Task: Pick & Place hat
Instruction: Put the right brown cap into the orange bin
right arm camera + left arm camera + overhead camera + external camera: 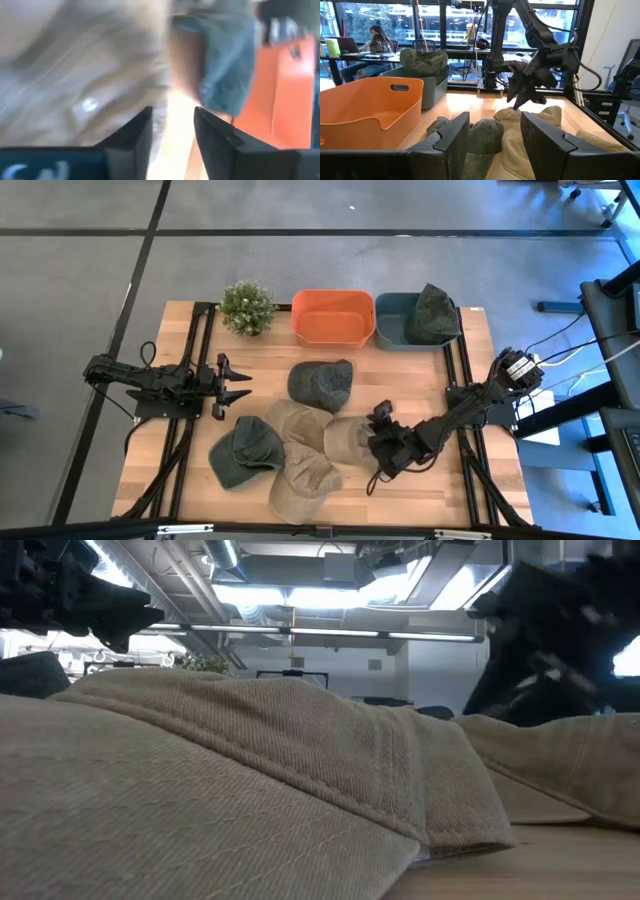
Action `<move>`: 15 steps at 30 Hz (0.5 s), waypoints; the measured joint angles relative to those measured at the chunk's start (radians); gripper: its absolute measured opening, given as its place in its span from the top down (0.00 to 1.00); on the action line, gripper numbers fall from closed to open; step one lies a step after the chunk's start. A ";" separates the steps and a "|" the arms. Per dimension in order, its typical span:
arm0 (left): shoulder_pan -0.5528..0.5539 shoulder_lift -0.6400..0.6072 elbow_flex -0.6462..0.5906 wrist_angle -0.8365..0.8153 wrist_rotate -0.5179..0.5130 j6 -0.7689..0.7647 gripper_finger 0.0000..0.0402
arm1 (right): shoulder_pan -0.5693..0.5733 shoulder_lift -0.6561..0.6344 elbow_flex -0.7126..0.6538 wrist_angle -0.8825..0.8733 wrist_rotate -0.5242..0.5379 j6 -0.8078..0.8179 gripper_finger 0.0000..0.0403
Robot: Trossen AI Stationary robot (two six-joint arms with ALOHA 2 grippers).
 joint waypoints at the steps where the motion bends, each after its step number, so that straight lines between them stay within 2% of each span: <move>1: 0.000 0.000 0.000 0.000 0.000 0.000 0.57 | 0.004 0.000 0.026 -0.037 0.000 0.087 0.58; 3: 0.000 0.000 0.000 0.000 0.000 0.000 0.57 | 0.010 -0.001 0.091 -0.158 -0.031 0.263 0.54; 6: 0.000 0.000 0.000 0.000 0.000 0.000 0.57 | 0.012 -0.001 0.189 -0.396 -0.150 0.576 0.51; 9: 0.000 0.000 0.000 0.000 0.000 0.000 0.57 | 0.015 -0.002 0.253 -0.522 -0.224 0.885 0.49; 12: 0.000 0.000 0.000 0.000 0.000 0.000 0.57 | 0.050 -0.002 0.266 -0.508 -0.228 1.042 0.49; 15: 0.000 0.000 0.000 0.000 0.000 -0.004 0.57 | 0.078 -0.002 0.265 -0.503 -0.282 1.064 0.49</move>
